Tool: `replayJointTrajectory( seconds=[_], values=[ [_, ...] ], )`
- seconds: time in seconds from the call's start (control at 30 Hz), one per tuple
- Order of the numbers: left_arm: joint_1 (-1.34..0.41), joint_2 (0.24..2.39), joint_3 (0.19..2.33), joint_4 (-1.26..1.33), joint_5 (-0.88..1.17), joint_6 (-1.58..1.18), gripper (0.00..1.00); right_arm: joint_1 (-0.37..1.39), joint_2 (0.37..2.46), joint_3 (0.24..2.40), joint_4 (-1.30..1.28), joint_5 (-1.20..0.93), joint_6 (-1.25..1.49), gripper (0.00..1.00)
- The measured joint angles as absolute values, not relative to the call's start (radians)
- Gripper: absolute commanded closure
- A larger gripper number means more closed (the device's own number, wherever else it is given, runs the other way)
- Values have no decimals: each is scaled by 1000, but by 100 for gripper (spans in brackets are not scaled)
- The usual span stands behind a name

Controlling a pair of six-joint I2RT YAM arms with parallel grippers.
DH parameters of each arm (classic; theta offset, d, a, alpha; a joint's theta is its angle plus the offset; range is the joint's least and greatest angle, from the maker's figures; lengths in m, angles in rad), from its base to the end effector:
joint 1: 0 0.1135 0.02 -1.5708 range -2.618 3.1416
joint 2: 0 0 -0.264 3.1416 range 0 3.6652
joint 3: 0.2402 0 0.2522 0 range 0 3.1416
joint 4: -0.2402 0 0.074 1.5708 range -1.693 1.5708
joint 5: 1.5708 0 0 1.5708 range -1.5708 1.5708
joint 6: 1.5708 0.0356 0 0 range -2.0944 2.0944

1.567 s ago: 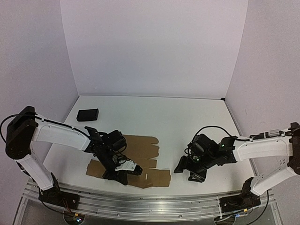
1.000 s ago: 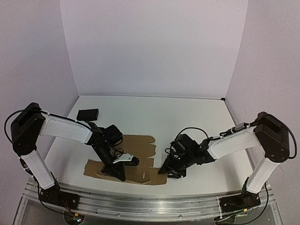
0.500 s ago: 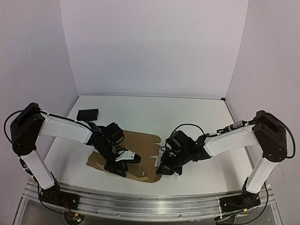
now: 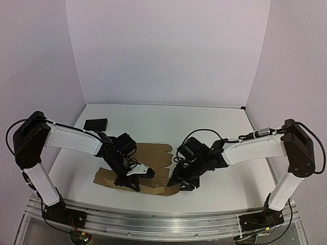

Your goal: Fold the paper box

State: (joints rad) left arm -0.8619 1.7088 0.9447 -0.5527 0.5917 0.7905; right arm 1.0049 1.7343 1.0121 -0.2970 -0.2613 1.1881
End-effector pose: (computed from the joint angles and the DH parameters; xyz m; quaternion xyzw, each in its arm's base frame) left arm 0.1807 -0.2412 0.1486 0.7228 0.6159 -0.2933 0.1108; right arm 0.1763 0.2947 0.1648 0.0519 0.9533 0.2974 0.0118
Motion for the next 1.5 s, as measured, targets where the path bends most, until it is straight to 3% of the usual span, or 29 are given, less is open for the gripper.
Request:
replayJointTrajectory(
  seconds=[0.13,0.3,0.6,0.7,0.97,1.33,1.5],
  values=[
    [-864,1709,941,-578,599,853,100,989,1675,1010,-332,-248,1135,38],
    [-874,1709,935,-604,598,927,100,954,1608,1012,-337,-177,1020,45],
    [-883,1709,934,-603,594,965,100,952,1838,1122,-342,-109,856,49],
    [-883,1709,928,-601,592,969,100,952,1869,1124,-331,-99,855,56],
    [-884,1709,922,-601,590,973,100,954,1907,1118,-196,-115,875,59],
    [-885,1718,922,-601,572,995,100,955,1949,1111,-79,-190,869,100],
    [-879,1718,921,-604,566,997,100,975,1939,1092,-38,-161,814,100]
  ],
)
